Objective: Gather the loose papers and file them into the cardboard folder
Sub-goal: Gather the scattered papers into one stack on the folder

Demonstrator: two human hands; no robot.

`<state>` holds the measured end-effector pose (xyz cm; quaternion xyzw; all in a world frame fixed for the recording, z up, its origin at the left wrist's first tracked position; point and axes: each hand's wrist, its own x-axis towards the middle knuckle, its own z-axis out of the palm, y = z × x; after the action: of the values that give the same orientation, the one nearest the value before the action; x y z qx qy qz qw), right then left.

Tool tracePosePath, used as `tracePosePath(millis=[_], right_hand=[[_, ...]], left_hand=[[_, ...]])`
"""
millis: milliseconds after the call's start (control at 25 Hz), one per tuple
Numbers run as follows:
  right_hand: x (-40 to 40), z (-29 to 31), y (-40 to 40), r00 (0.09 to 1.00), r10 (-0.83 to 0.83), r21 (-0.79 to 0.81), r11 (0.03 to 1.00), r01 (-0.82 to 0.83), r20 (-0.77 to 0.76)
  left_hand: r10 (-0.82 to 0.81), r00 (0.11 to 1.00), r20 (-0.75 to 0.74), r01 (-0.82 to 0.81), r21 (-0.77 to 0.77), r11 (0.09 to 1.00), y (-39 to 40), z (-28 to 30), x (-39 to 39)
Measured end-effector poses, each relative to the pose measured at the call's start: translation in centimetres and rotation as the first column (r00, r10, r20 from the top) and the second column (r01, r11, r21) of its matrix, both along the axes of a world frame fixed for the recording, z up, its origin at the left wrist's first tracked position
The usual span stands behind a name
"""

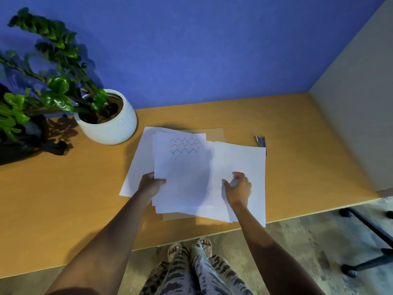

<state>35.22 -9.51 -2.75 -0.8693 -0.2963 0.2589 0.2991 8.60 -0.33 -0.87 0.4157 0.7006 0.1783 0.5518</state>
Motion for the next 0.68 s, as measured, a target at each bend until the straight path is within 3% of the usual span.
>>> tracePosePath(millis=[80,160,280,480,680], right_hand=[[2.0,-0.1,-0.5,0.976,-0.147,-0.154,0.973,0.171,0.158],[3.5,0.1,-0.9,0.949,-0.278,-0.281,0.908,0.311,0.152],[4.8,0.4,-1.2,0.941,-0.314,-0.368,0.867,0.337,0.124],[5.5,0.5,-0.9,0.943,-0.334,-0.267,0.909,0.321,-0.004],[5.4,0.7,-0.6,0.937,-0.346,-0.149,0.925,0.349,0.046]], left_hand=[[-0.044,0.999,-0.018,0.044,0.025,0.999,0.0,-0.1,0.2],[-0.059,0.998,-0.034,0.06,0.035,0.998,-0.1,-0.1,0.2],[-0.073,0.996,-0.044,0.075,0.027,0.997,-0.2,-0.3,0.1],[-0.089,0.992,-0.093,0.092,0.029,0.995,-0.3,-0.5,-0.2],[-0.088,0.99,-0.112,0.092,0.03,0.995,-0.5,-0.3,-0.3]])
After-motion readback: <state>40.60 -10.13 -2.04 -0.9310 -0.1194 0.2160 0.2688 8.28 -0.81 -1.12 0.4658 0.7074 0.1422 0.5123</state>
